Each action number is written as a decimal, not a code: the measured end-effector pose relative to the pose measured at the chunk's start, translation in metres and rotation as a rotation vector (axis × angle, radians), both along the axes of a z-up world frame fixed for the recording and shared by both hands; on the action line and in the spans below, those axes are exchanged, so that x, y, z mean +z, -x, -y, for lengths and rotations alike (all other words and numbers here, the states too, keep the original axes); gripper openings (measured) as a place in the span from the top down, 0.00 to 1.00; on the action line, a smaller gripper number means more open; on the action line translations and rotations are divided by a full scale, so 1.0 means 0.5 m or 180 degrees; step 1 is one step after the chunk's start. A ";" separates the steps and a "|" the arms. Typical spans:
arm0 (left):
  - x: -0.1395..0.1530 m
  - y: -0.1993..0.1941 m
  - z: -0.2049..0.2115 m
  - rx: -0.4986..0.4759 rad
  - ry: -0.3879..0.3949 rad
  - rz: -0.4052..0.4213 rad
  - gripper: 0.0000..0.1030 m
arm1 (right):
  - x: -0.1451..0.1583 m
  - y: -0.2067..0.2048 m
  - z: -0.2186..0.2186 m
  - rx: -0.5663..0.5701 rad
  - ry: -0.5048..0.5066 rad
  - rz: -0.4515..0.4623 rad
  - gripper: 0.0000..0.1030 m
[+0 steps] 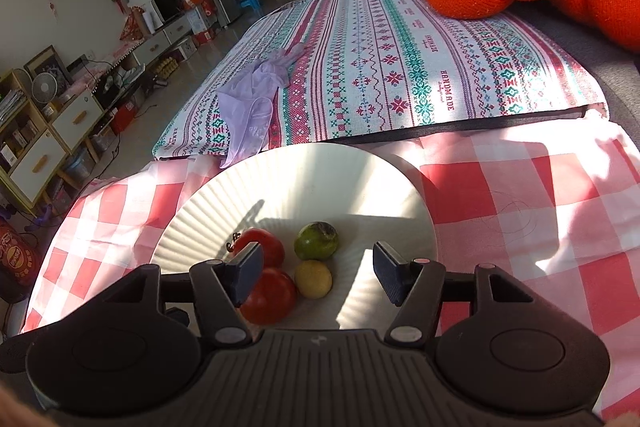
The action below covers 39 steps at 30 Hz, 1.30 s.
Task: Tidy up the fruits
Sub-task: 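Carry the tomato and lime onto the white plate and open both tools, then withdraw both tools from the plate toward the remaining fruit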
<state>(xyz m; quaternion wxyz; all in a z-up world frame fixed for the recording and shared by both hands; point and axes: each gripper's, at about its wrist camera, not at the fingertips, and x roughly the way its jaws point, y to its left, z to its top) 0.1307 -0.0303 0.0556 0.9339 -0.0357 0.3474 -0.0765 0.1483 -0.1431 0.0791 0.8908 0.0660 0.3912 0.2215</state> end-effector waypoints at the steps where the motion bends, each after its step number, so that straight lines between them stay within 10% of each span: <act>1: 0.005 0.008 -0.003 -0.0006 -0.0004 0.0005 0.24 | 0.004 0.008 -0.001 0.0009 0.0036 0.0013 0.42; 14: 0.040 0.106 -0.058 0.0032 -0.0107 -0.0002 0.04 | 0.041 0.102 -0.010 0.0146 0.0286 0.0167 0.24; 39: -0.042 0.198 -0.100 0.0062 -0.0285 -0.0244 0.00 | -0.029 0.247 -0.010 0.0668 0.0978 0.0491 0.01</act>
